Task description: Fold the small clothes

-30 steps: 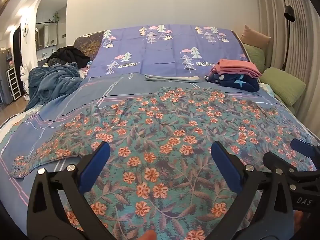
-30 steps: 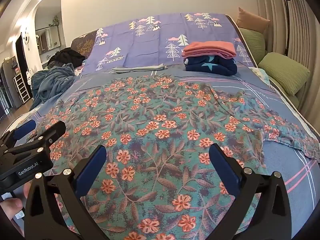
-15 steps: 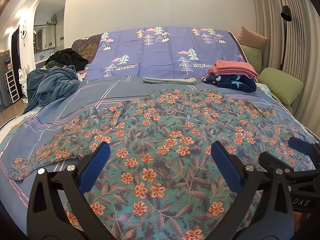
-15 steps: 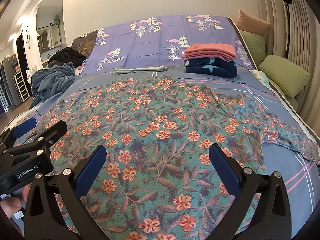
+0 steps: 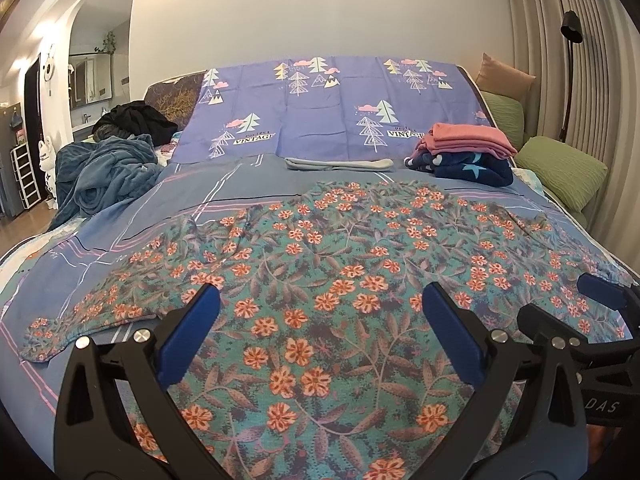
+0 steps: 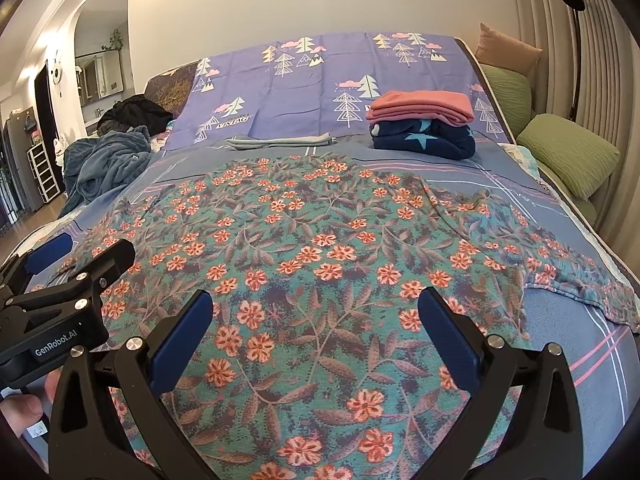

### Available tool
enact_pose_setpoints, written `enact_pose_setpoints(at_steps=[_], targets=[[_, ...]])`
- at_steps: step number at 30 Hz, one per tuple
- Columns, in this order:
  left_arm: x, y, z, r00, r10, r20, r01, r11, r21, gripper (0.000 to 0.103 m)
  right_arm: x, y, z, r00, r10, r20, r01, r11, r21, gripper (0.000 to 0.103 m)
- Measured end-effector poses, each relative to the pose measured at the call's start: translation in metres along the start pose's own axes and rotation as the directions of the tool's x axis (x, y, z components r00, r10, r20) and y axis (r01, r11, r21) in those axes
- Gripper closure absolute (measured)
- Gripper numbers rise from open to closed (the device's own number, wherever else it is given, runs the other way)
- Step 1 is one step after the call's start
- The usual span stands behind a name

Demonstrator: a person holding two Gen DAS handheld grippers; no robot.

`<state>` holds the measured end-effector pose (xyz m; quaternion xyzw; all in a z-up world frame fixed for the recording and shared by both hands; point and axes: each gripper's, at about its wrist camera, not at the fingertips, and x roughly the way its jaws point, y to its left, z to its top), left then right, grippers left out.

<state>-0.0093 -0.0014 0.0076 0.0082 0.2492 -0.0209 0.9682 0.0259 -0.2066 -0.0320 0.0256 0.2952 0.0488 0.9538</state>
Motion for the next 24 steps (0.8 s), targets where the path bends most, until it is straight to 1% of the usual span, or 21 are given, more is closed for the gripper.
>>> enact_pose_setpoints(at_steps=[24], targets=[[-0.001, 0.0003, 0.0018, 1.0, 0.011, 0.001, -0.011, 1.0, 0.013, 0.002, 0.001, -0.0016, -0.0005, 1.0, 0.003, -0.003, -0.003, 1.0, 0.004, 0.001]])
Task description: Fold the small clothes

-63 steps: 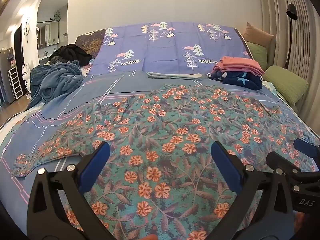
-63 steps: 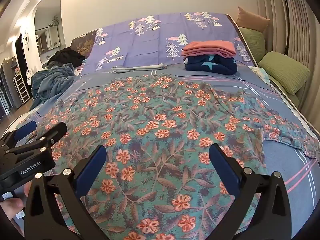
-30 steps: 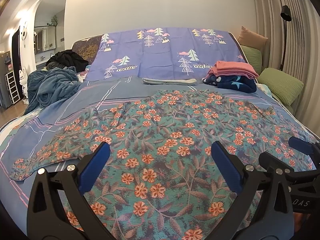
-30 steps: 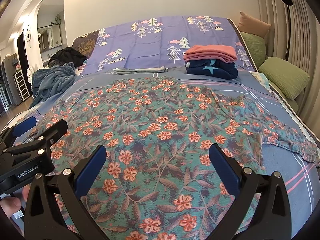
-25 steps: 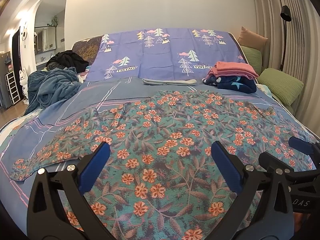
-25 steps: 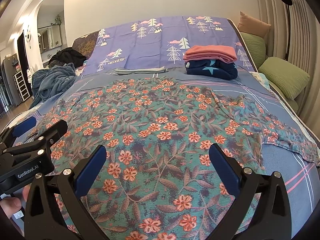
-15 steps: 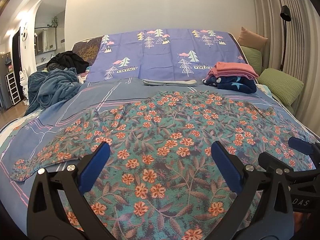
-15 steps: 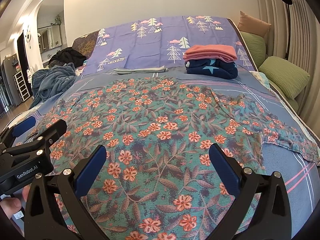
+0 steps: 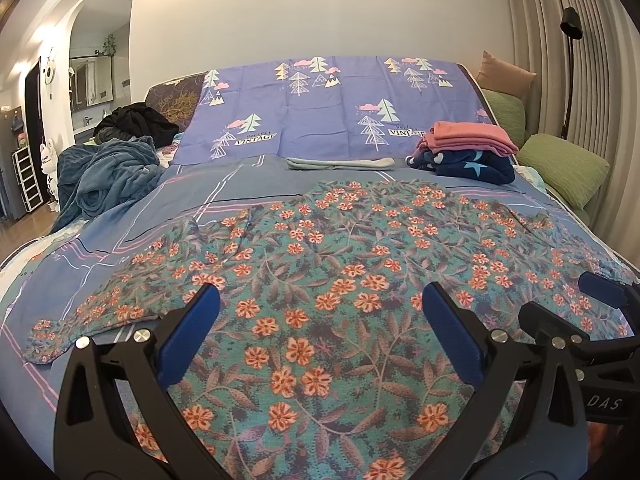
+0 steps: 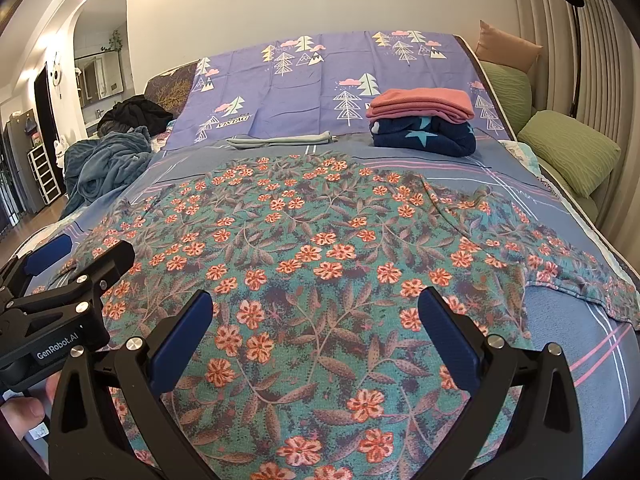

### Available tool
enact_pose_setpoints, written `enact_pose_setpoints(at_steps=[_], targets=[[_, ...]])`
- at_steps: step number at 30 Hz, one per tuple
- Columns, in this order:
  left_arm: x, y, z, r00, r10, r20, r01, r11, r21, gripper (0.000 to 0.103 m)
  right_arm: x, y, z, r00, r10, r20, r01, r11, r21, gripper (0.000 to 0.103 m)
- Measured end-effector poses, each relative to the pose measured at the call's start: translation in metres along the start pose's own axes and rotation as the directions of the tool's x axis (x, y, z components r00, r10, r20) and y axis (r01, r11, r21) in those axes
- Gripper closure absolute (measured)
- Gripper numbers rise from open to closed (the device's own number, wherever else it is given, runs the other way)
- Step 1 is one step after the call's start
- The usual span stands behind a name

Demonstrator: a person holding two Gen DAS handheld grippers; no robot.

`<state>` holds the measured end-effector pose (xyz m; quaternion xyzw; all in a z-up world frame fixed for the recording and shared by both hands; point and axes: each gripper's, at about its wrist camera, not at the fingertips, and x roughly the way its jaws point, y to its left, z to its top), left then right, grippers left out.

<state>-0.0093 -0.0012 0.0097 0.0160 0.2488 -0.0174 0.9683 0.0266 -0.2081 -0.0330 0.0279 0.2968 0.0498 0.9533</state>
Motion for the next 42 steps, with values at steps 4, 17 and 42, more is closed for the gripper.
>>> enact_pose_setpoints(at_steps=[4, 17, 42], targets=[[0.001, -0.001, -0.001, 1.0, 0.0, 0.0, 0.0, 1.0, 0.002, 0.002, 0.0, -0.001, -0.001, 1.0, 0.001, 0.003, -0.001, 1.0, 0.003, 0.001], [0.003, 0.001, -0.004, 1.0, -0.013, -0.009, 0.012, 1.0, -0.018, 0.002, 0.001, -0.003, -0.002, 1.0, 0.008, -0.002, -0.008, 1.0, 0.016, 0.001], [-0.036, 0.325, -0.084, 0.99, -0.025, -0.137, -0.091, 0.627, -0.774, 0.032, 0.004, -0.018, -0.002, 0.998, 0.06, -0.018, -0.058, 0.995, 0.087, 0.001]])
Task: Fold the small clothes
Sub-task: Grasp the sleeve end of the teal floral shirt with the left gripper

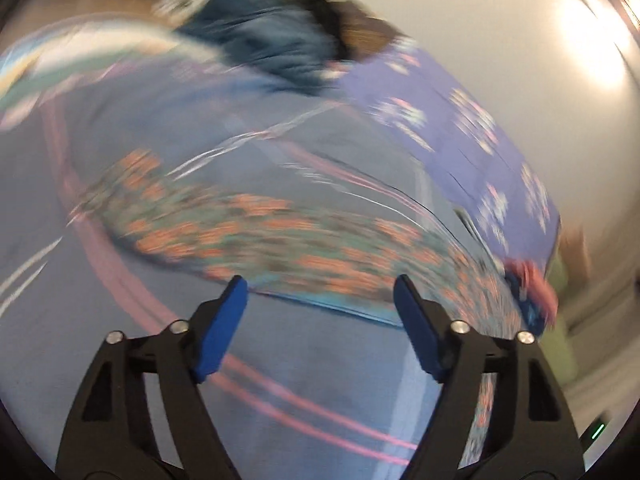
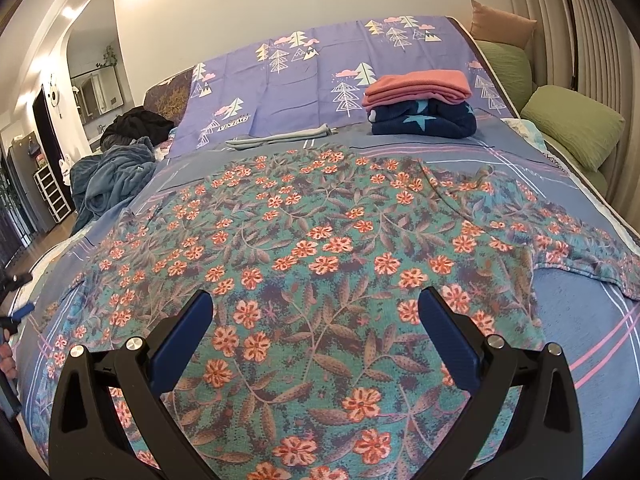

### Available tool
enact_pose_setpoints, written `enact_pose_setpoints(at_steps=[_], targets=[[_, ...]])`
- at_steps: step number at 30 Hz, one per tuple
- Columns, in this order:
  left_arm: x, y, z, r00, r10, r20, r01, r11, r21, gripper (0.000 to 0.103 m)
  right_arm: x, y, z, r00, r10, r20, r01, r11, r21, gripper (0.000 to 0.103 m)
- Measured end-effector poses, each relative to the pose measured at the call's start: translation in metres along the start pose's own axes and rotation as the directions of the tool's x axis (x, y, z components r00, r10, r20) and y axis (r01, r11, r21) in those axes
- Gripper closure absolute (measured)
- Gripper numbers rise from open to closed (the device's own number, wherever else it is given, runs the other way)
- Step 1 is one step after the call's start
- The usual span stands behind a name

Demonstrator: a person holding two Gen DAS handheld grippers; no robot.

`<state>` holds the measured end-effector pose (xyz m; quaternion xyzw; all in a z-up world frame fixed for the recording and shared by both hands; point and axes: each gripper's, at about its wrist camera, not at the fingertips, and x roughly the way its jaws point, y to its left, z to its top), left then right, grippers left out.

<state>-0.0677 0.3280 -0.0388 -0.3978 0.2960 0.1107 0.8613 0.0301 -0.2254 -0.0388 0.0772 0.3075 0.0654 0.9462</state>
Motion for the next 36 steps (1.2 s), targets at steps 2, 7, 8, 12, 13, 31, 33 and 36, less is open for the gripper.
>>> enact_pose_setpoints(at_steps=[2, 7, 8, 12, 13, 31, 33, 36], targets=[[0.002, 0.035, 0.008, 1.0, 0.006, -0.012, -0.008, 0.992, -0.125, 0.036, 0.0, -0.001, 0.0, 1.0, 0.003, 0.0, -0.003, 1.0, 0.002, 0.001], [0.014, 0.086, 0.016, 0.997, 0.044, -0.06, -0.06, 0.954, -0.294, 0.04, -0.001, -0.002, 0.0, 1.0, 0.006, -0.001, -0.006, 1.0, 0.006, 0.001], [0.017, 0.089, 0.018, 0.996, 0.06, -0.067, -0.078, 0.952, -0.296, 0.04, -0.001, -0.002, 0.0, 1.0, 0.005, -0.002, -0.005, 1.0, 0.007, 0.001], [0.024, 0.105, 0.02, 0.991, 0.106, -0.079, -0.127, 0.931, -0.342, 0.04, -0.001, -0.003, 0.0, 1.0, 0.005, -0.003, -0.005, 1.0, 0.009, 0.001], [0.026, 0.108, 0.022, 0.991, 0.113, -0.077, -0.133, 0.927, -0.351, 0.04, -0.001, -0.003, 0.0, 1.0, 0.005, -0.003, -0.005, 1.0, 0.011, 0.001], [0.061, 0.125, 0.052, 0.986, 0.147, -0.073, -0.164, 0.907, -0.389, 0.096, 0.002, -0.008, 0.0, 1.0, 0.019, -0.012, -0.018, 0.999, 0.033, 0.001], [0.053, 0.113, 0.059, 0.988, 0.152, -0.032, -0.154, 0.923, -0.353, 0.099, 0.002, -0.01, 0.001, 1.0, 0.024, -0.012, -0.024, 0.999, 0.039, 0.001], [0.041, 0.091, 0.067, 0.99, 0.144, 0.009, -0.135, 0.944, -0.302, 0.099, 0.002, -0.014, 0.001, 0.999, 0.04, -0.015, -0.039, 0.998, 0.054, 0.001]])
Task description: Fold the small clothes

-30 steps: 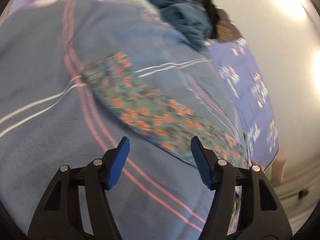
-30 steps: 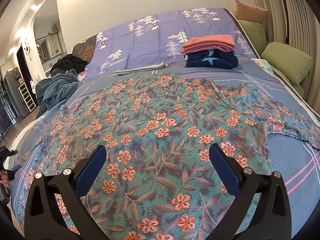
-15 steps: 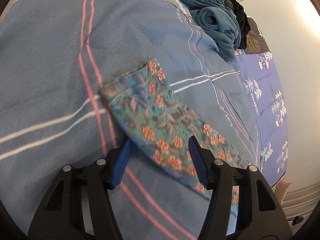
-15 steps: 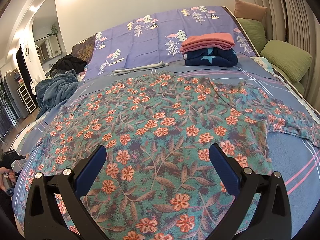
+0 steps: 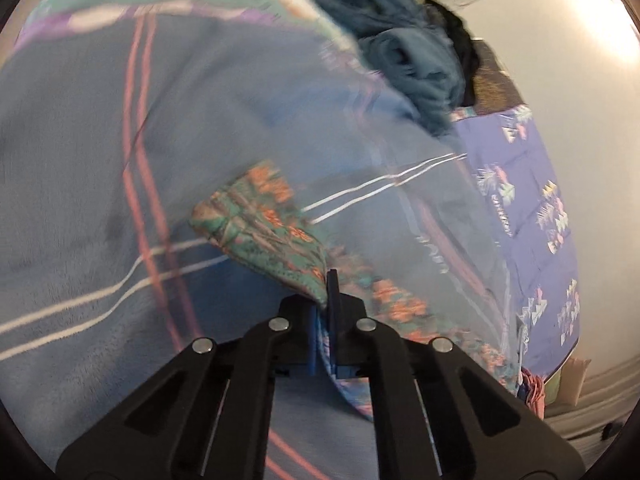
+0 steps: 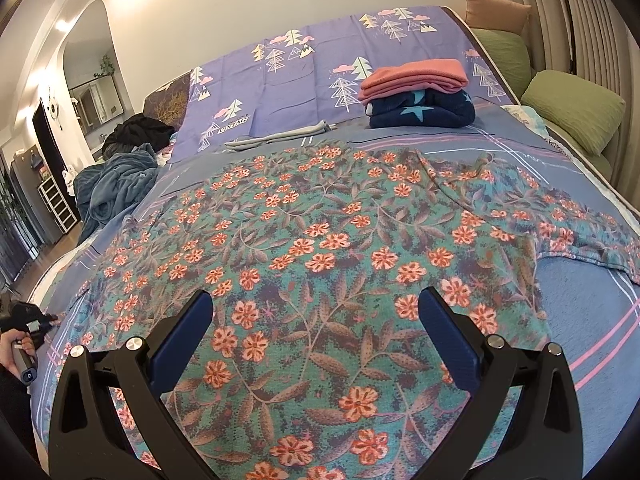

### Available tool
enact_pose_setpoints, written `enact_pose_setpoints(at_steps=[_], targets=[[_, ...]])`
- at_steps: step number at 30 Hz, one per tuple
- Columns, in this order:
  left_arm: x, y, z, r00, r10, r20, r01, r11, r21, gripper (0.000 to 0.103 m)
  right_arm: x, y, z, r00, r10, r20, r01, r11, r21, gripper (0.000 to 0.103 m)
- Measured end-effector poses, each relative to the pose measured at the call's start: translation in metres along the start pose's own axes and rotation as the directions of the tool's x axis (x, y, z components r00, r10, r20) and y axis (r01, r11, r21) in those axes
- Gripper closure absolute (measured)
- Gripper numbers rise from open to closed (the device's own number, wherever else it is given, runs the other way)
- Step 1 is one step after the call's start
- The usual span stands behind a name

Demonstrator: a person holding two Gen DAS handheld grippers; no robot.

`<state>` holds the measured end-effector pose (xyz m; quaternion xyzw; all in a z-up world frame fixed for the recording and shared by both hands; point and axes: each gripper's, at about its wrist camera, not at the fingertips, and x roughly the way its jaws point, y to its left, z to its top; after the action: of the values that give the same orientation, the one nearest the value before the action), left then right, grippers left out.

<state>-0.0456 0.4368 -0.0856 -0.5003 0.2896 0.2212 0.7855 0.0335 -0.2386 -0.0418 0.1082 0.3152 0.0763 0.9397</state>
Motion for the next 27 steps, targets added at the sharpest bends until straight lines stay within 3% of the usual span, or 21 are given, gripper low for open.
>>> enact_pose_setpoints(at_steps=[4, 9, 12, 17, 18, 19, 21, 22, 25, 26, 27], targets=[[-0.02, -0.046, 0.002, 0.996, -0.086, 0.015, 0.084, 0.994, 0.073, 0.099, -0.001, -0.007, 0.0, 0.999, 0.035, 0.001, -0.035, 0.999, 0.037, 0.001], [-0.041, -0.11, -0.008, 0.976, -0.219, -0.015, 0.219, 0.963, 0.159, 0.099, -0.005, -0.011, 0.001, 0.994, 0.108, 0.012, -0.108, 0.991, 0.077, 0.001], [-0.052, -0.155, -0.024, 0.953, -0.298, -0.046, 0.301, 0.928, 0.218, 0.099, -0.008, -0.013, 0.002, 0.962, 0.274, 0.0, -0.271, 0.952, 0.144, 0.001], [-0.072, -0.234, -0.066, 0.896, -0.423, -0.136, 0.444, 0.838, 0.317, 0.099, -0.012, -0.01, 0.02, 0.847, 0.531, -0.007, -0.51, 0.816, 0.273, 0.001], [-0.072, -0.244, -0.075, 0.887, -0.437, -0.15, 0.461, 0.823, 0.331, 0.099, -0.013, -0.009, 0.027, 0.813, 0.582, 0.001, -0.557, 0.777, 0.293, 0.001], [-0.073, -0.26, -0.088, 0.872, -0.457, -0.176, 0.489, 0.8, 0.348, 0.099, -0.014, -0.008, 0.036, 0.765, 0.645, 0.01, -0.612, 0.721, 0.324, 0.001], [-0.071, -0.285, -0.111, 0.847, -0.483, -0.221, 0.531, 0.762, 0.371, 0.099, -0.009, -0.006, 0.054, 0.698, 0.716, 0.016, -0.665, 0.639, 0.386, 0.001], [-0.07, -0.302, -0.131, 0.827, -0.499, -0.259, 0.562, 0.734, 0.381, 0.099, -0.007, -0.004, 0.06, 0.668, 0.744, 0.018, -0.684, 0.605, 0.409, 0.001], [-0.057, -0.33, -0.176, 0.792, -0.512, -0.332, 0.609, 0.687, 0.396, 0.099, 0.016, 0.001, 0.083, 0.531, 0.847, 0.011, -0.739, 0.457, 0.496, 0.001], [-0.049, -0.338, -0.194, 0.782, -0.509, -0.36, 0.622, 0.676, 0.395, 0.099, 0.023, 0.002, 0.089, 0.5, 0.866, 0.012, -0.743, 0.422, 0.519, 0.001], [-0.04, -0.347, -0.218, 0.769, -0.501, -0.398, 0.636, 0.663, 0.396, 0.099, 0.032, 0.002, 0.096, 0.487, 0.874, 0.011, -0.738, 0.405, 0.539, 0.001]])
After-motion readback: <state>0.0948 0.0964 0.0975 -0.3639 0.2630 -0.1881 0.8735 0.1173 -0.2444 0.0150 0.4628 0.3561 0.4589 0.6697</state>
